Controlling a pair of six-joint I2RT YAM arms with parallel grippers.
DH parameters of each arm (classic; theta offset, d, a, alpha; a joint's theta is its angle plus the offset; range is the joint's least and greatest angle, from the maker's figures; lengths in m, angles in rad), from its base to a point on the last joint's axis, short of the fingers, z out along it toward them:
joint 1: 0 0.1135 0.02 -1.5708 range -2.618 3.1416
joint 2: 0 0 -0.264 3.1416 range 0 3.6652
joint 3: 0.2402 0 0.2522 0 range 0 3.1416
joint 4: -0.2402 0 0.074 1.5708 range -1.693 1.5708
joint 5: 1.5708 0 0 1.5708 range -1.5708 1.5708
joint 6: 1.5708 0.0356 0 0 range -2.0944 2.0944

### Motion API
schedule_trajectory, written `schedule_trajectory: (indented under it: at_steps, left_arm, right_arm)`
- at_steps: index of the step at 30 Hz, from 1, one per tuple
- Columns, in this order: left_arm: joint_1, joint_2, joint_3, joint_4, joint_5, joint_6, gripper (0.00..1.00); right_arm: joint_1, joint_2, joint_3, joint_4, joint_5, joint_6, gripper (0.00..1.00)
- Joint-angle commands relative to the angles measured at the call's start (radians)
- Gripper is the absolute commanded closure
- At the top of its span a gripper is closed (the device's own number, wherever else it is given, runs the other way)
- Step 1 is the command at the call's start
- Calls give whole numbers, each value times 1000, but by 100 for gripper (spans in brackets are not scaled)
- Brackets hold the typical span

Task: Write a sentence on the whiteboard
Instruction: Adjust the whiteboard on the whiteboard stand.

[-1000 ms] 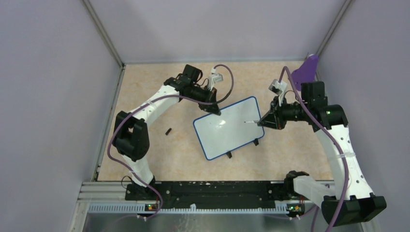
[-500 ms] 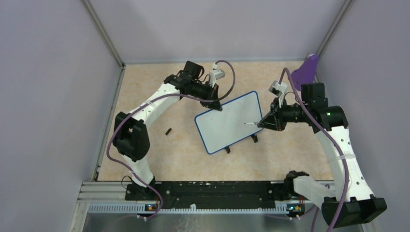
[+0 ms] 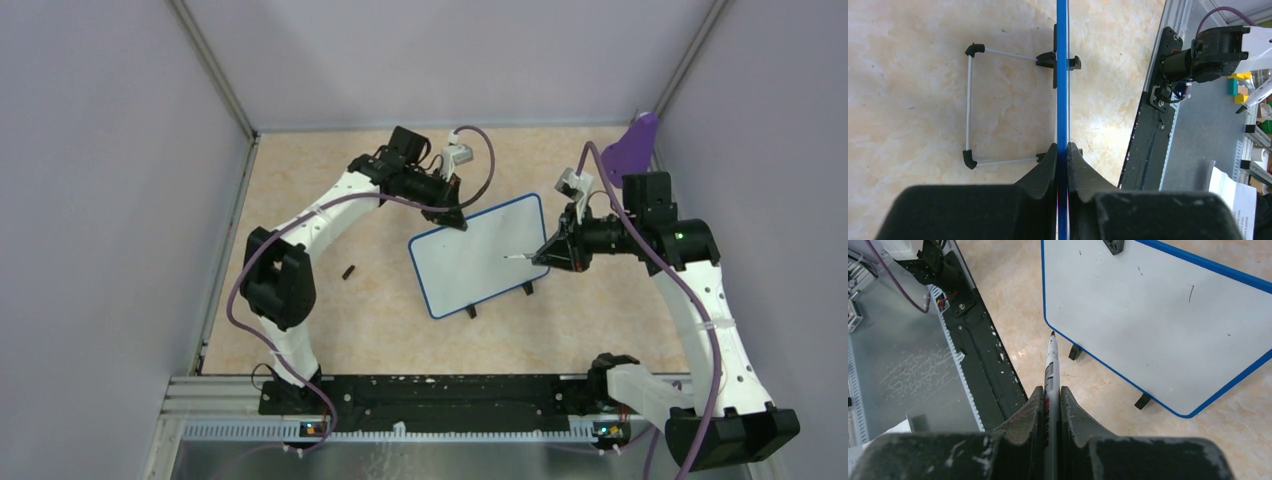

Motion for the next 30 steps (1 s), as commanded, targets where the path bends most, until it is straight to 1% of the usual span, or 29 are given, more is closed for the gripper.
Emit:
schedule_trajectory:
  at_steps: [1, 6, 8, 9, 11, 14, 17, 19, 22, 24, 30]
  left_arm:
    - [-13, 16, 45, 22, 29, 28, 82]
    - [9, -4, 77, -29, 35, 55, 53]
    - [49, -13, 118, -79, 65, 71, 46]
    - [73, -22, 131, -109, 82, 89, 44]
    - [120, -58, 125, -155, 106, 128, 42]
    - [164, -132, 41, -194, 115, 178, 40]
    - [174, -195, -27, -197, 142, 189, 38]
    - [174, -216, -61, -165, 140, 171, 37]
    - [174, -205, -91, -116, 139, 136, 38]
    - [172, -175, -93, -105, 164, 123, 38]
    - [126, -86, -39, -99, 170, 123, 40]
  right_arm:
    - [10, 9, -6, 5, -15, -42, 100]
    - [10, 9, -34, 18, -4, -41, 100]
    - [15, -3, -44, 31, 17, -33, 100]
    - [18, -5, -50, 35, 18, -33, 100]
    - [26, -8, -65, 43, 14, -35, 100]
    - [46, -13, -90, 78, 25, -30, 100]
    - [76, -19, -98, 142, 37, 8, 100]
    - [102, -14, -88, 182, 58, 31, 100]
    - [125, 10, -62, 192, 57, 44, 100]
    - [131, 26, -55, 196, 51, 48, 100]
    - [145, 10, -60, 195, 57, 61, 100]
